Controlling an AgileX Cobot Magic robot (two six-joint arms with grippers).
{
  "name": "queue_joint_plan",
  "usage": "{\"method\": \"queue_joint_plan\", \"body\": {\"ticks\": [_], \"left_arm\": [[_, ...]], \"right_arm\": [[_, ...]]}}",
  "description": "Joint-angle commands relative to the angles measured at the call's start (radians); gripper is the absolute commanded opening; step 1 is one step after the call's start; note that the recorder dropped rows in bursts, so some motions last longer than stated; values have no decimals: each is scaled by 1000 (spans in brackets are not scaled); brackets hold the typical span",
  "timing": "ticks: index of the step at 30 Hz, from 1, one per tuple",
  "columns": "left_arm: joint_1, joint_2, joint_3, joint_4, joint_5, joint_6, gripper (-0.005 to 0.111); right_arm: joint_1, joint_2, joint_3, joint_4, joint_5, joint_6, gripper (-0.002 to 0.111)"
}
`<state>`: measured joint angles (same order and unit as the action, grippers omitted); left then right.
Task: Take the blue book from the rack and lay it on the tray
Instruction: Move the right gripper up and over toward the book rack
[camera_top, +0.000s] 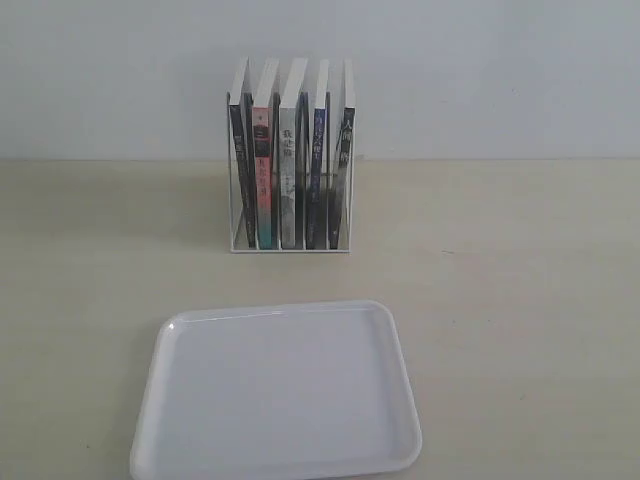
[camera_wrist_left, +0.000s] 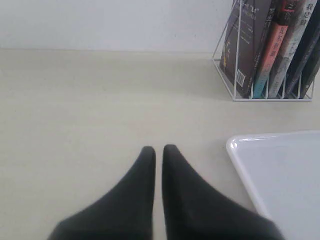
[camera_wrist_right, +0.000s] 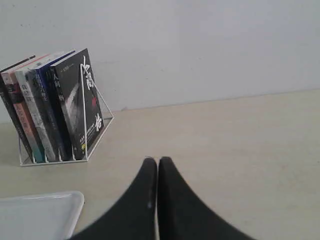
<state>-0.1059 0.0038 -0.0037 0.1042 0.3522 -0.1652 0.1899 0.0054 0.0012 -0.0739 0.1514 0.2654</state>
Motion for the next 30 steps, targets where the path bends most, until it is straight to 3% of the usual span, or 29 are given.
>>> {"method": "queue_joint_plan", "body": {"ticks": [1, 7, 10, 17, 21, 25, 30], "left_arm": [[2, -4, 4, 2, -8, 2, 5], [2, -4, 4, 2, -8, 2, 5], [2, -4, 4, 2, -8, 2, 5], [2, -4, 4, 2, -8, 2, 5], [2, -4, 4, 2, -8, 2, 5], [2, -4, 4, 2, -8, 2, 5], [2, -4, 4, 2, -8, 2, 5]], "right_arm": [[-2, -5, -1, -5, -70, -1, 0], [-2, -5, -1, -22, -488, -69, 0], [-2, -5, -38, -8, -545, -117, 0], [-2, 133, -334, -6, -261, -91, 0], [2, 333, -531, -6, 91, -57, 0], [2, 515, -654, 1, 383, -57, 0], [2, 652, -721, -2, 536, -92, 0]]}}
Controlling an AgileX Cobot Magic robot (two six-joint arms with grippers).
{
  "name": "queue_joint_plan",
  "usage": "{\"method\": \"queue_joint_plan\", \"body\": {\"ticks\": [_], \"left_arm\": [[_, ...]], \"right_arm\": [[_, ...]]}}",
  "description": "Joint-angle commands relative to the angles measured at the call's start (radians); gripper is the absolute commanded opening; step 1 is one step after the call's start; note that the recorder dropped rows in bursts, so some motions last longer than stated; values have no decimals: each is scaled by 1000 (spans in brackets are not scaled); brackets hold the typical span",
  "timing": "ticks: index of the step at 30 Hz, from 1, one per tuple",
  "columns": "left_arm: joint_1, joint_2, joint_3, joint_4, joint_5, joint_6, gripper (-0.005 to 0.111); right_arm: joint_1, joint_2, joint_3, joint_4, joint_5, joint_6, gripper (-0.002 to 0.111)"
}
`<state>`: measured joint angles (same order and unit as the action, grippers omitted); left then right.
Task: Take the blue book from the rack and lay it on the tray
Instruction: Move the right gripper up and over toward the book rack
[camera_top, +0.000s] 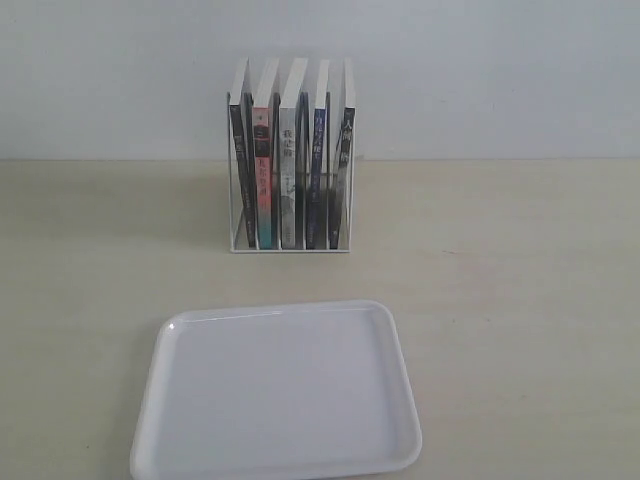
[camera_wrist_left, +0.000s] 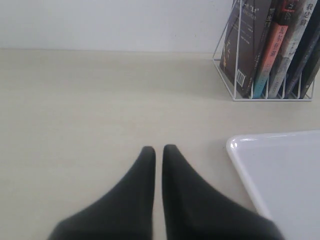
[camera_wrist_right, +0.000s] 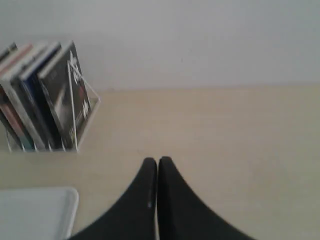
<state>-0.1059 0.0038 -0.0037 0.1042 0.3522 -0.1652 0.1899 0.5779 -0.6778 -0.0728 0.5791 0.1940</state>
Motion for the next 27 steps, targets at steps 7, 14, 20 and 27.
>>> {"method": "queue_joint_plan", "body": {"ticks": [7, 14, 20, 27], "left_arm": [[2, -4, 4, 2, -8, 2, 5], [2, -4, 4, 2, -8, 2, 5], [2, -4, 4, 2, -8, 2, 5], [2, -4, 4, 2, -8, 2, 5]], "right_arm": [[2, 145, -84, 274, 74, -79, 0], [2, 297, -171, 793, -29, -665, 0], [2, 529, -340, 934, 137, -825, 0], [43, 844, -586, 689, 174, -607, 0]]}}
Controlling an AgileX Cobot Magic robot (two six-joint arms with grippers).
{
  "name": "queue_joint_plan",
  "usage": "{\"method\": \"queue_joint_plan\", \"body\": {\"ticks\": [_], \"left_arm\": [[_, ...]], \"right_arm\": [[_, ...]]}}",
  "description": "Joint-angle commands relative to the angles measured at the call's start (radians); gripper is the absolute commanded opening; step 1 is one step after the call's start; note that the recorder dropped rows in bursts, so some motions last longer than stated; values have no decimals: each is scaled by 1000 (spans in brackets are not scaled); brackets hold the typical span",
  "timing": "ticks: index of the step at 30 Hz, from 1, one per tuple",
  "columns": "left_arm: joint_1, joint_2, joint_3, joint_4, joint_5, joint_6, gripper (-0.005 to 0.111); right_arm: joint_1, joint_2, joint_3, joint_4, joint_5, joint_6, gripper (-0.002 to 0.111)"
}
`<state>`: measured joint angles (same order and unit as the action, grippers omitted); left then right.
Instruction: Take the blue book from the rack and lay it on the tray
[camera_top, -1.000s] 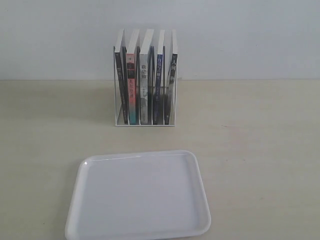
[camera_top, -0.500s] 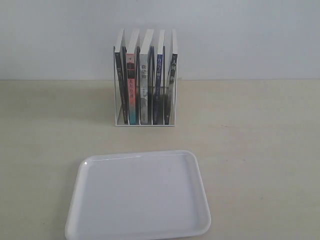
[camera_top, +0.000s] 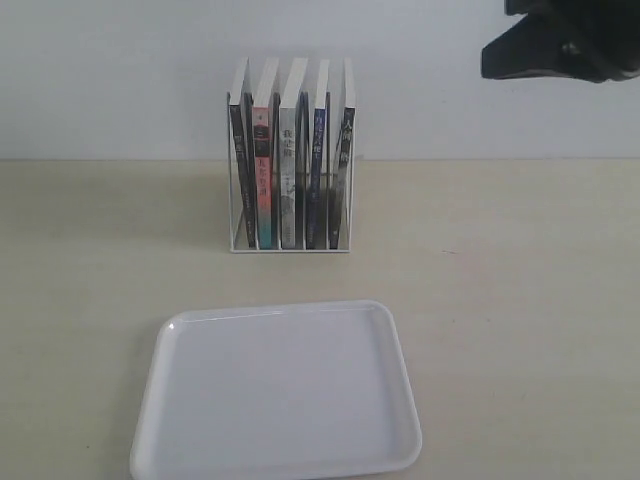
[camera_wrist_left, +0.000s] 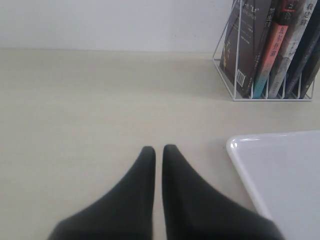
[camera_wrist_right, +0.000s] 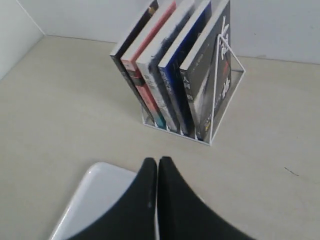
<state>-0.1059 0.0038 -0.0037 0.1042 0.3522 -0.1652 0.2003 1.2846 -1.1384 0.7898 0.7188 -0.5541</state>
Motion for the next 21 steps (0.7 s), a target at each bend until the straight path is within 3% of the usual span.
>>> {"method": "queue_joint_plan", "body": {"ticks": [1, 6, 10, 16, 21], "left_arm": [[2, -4, 4, 2, -8, 2, 5], [2, -4, 4, 2, -8, 2, 5], [2, -4, 4, 2, -8, 2, 5], [2, -4, 4, 2, -8, 2, 5], [2, -4, 4, 2, -8, 2, 5]], "right_arm": [[51, 177, -166, -250, 42, 202, 0], [148, 332, -371, -548, 87, 441, 0], [172, 461, -586, -583, 172, 505, 2], [170, 630, -830, -572, 232, 554, 39], [170, 754, -924, -559, 164, 571, 41]]}}
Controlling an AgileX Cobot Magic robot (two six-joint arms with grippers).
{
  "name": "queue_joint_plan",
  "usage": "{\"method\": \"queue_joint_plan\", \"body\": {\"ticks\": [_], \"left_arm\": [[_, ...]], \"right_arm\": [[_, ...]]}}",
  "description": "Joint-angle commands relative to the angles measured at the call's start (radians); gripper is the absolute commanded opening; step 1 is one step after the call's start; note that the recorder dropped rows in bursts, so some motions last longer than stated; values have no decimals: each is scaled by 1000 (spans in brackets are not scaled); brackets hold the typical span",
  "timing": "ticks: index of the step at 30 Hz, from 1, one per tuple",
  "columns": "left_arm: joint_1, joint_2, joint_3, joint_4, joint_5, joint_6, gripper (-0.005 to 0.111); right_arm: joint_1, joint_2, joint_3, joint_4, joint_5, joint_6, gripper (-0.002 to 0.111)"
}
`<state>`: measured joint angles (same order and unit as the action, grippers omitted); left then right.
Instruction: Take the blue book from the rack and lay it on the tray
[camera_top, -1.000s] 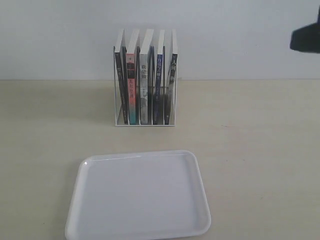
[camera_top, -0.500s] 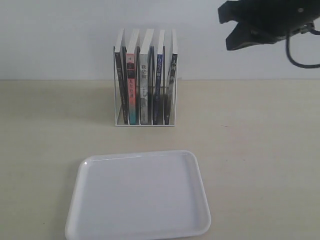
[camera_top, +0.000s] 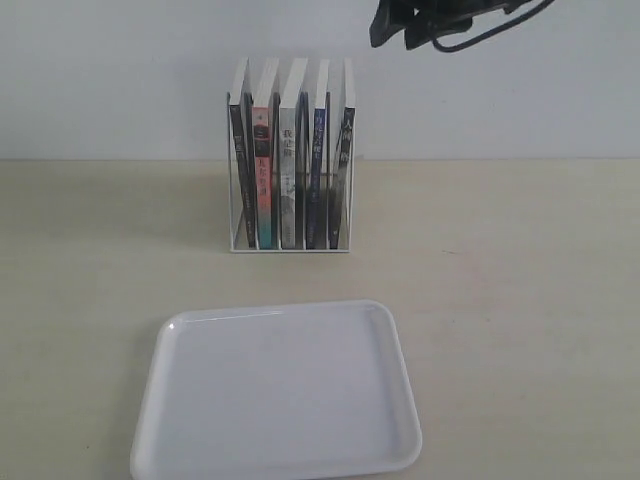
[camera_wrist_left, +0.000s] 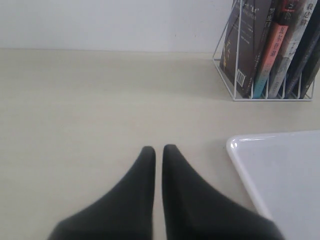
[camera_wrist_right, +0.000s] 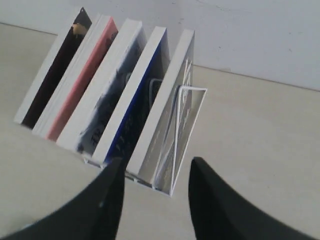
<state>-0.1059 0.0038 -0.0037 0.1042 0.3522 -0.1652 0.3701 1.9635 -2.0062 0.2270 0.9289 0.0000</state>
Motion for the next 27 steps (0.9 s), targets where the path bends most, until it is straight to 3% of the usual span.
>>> {"method": "queue_joint_plan", "body": {"ticks": [1, 10, 19, 27], "left_arm": [[2, -4, 4, 2, -8, 2, 5], [2, -4, 4, 2, -8, 2, 5], [2, -4, 4, 2, -8, 2, 5], [2, -4, 4, 2, -8, 2, 5]], "right_arm": [[0, 95, -64, 4, -67, 19, 41], [0, 188, -68, 32, -217, 25, 41], [20, 193, -68, 51, -168, 13, 42], [78, 178, -70, -115, -204, 118, 42]]}}
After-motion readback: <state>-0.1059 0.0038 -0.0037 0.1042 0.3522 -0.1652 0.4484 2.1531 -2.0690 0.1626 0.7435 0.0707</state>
